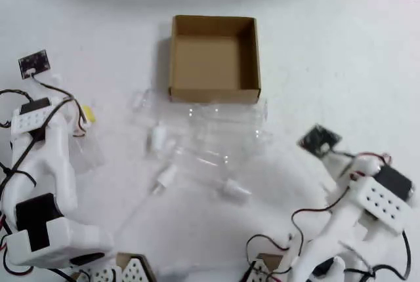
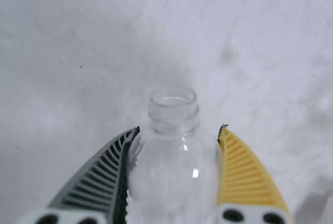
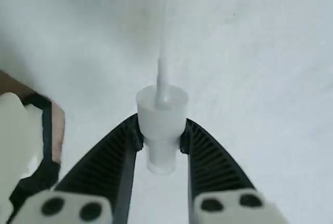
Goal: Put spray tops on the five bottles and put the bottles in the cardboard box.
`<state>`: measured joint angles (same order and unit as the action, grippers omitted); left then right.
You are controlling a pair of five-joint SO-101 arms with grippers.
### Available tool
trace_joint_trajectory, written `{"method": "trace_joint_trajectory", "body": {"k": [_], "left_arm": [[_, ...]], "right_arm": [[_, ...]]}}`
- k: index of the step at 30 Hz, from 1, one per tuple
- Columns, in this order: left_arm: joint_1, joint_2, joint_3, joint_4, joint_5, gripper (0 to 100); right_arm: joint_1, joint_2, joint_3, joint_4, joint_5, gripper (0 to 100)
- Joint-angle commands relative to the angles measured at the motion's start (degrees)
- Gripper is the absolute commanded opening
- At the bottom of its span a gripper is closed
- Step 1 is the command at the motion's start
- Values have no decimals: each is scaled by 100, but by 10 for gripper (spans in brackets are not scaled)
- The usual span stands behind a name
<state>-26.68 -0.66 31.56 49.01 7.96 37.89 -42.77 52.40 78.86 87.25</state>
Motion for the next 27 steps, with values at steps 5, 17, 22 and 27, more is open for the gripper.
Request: {"method": "trace_joint_trajectory", "body": {"k": [5, 17, 22, 27], "left_arm": [[57, -40, 44, -114, -79, 64], [57, -40, 62, -114, -79, 64], [57, -40, 62, -114, -79, 64], [57, -40, 62, -114, -79, 64]], "right_arm": [[1218, -127, 387, -1130, 1503, 136], [1305, -189, 281, -1420, 343, 125], [1604, -189, -923, -286, -1626, 31], [2246, -189, -1538, 470, -2884, 17]]}}
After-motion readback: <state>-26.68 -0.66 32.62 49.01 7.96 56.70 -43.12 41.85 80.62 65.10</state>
